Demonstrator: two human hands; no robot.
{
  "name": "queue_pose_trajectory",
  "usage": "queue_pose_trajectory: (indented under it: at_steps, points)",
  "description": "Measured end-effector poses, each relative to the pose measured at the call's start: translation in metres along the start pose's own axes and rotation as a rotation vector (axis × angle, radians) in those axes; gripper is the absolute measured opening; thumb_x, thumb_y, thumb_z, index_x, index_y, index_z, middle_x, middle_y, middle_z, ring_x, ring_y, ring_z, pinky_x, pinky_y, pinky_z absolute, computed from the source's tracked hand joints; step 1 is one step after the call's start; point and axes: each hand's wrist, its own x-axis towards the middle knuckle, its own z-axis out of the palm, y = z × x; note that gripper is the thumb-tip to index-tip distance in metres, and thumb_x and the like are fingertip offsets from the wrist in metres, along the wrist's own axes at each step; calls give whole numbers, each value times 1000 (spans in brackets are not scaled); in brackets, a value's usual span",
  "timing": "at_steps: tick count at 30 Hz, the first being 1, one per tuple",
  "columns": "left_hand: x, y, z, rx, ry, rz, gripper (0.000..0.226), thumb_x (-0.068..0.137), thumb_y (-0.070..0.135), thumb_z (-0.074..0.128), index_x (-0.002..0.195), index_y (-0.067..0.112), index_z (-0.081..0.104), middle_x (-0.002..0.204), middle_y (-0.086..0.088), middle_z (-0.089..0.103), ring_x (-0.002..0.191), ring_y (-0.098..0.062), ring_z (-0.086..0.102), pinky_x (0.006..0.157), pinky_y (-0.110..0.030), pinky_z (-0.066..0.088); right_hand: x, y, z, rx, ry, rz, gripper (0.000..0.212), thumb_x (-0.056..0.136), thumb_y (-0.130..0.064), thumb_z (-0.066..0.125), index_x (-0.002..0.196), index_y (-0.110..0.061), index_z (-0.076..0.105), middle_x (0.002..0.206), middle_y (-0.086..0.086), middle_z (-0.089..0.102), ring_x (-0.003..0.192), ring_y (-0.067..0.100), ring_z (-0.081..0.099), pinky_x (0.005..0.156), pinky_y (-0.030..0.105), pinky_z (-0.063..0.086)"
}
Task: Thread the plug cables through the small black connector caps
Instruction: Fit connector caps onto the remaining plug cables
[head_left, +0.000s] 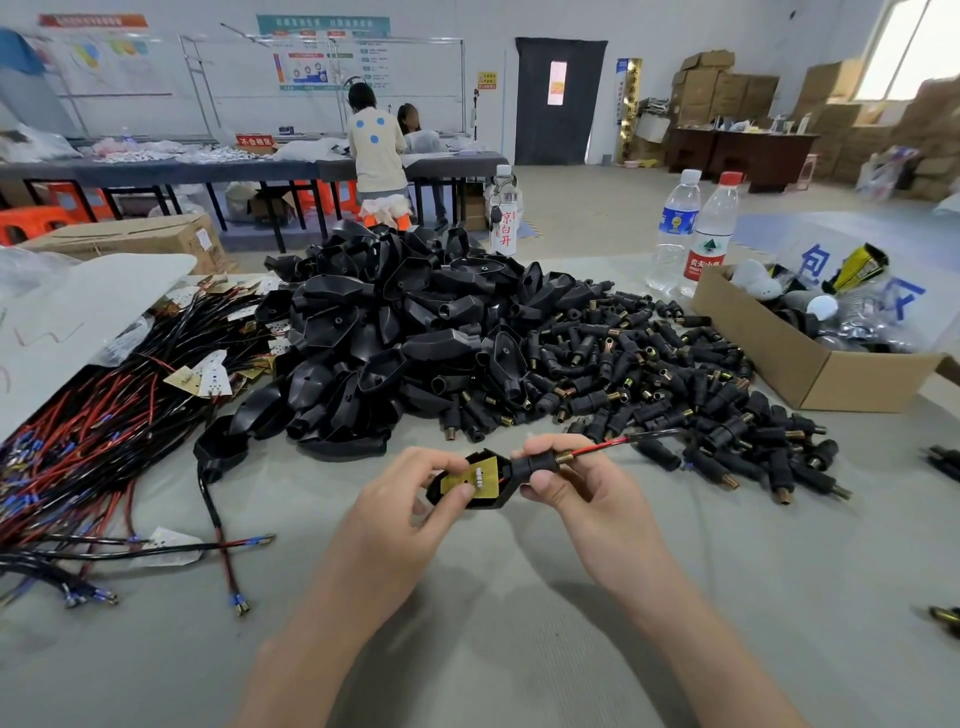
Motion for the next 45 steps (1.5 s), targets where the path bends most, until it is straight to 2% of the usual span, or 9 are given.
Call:
queue_pose_trajectory:
  at_steps: [8,11,15,22,25,34,39,41,45]
  points:
    - [1,3,0,241,-50,136,24,91,37,67,114,33,69,120,31,52,106,5,53,81,-14,41,-8,-2,6,-142,-40,-91,45,94,0,61,102,-44,66,102,-15,72,101,5,67,85,10,46]
    - [-1,2,2,317,-44,175,24,91,38,66,114,29,70,117,25,57,104,-2,57,80,-22,48,-7,0,7,-170,-54,-76,43,94,-1,62,103,-43,66,101,-14,72,101,7,67,86,14,47]
    - [-3,4,3,354,42,296,30,98,42,48,115,25,67,118,19,57,102,-5,59,71,-29,54,-3,4,5,-80,-11,-18,45,96,1,59,99,-42,67,101,-7,73,99,16,68,92,33,54]
    - [1,5,2,480,217,405,31,103,33,46,97,18,73,93,6,58,78,-14,53,58,-31,51,-1,5,5,69,-21,59,31,96,5,56,101,-24,67,102,0,75,96,19,69,89,30,57]
    - [2,6,4,357,225,326,32,101,35,46,94,19,73,84,9,57,74,-14,48,62,-33,49,-1,6,6,122,-23,67,34,96,7,56,100,-25,68,105,2,74,92,26,61,91,33,57]
    - [0,15,10,-38,207,27,10,98,31,61,99,41,63,97,27,60,95,-7,59,78,-11,42,-1,6,7,255,-27,130,40,96,8,55,97,-28,73,109,4,74,97,26,62,86,28,56]
    - [2,15,13,-179,248,-48,11,94,32,61,97,42,63,105,19,56,103,-11,60,81,-22,48,-1,4,8,428,-1,202,26,96,8,53,106,-12,66,106,6,75,100,19,72,84,26,57]
    - [3,13,9,-352,167,-133,11,92,39,60,101,43,65,104,13,64,91,-12,68,72,-24,53,-1,3,9,488,1,234,26,95,10,52,106,-10,65,106,7,75,101,19,71,84,26,57]
    - [5,8,7,-485,-3,-212,18,91,45,57,101,38,70,67,-7,68,55,-21,62,52,-35,50,0,-1,9,525,-26,294,27,95,9,52,114,-6,62,107,9,74,102,18,70,85,25,57]
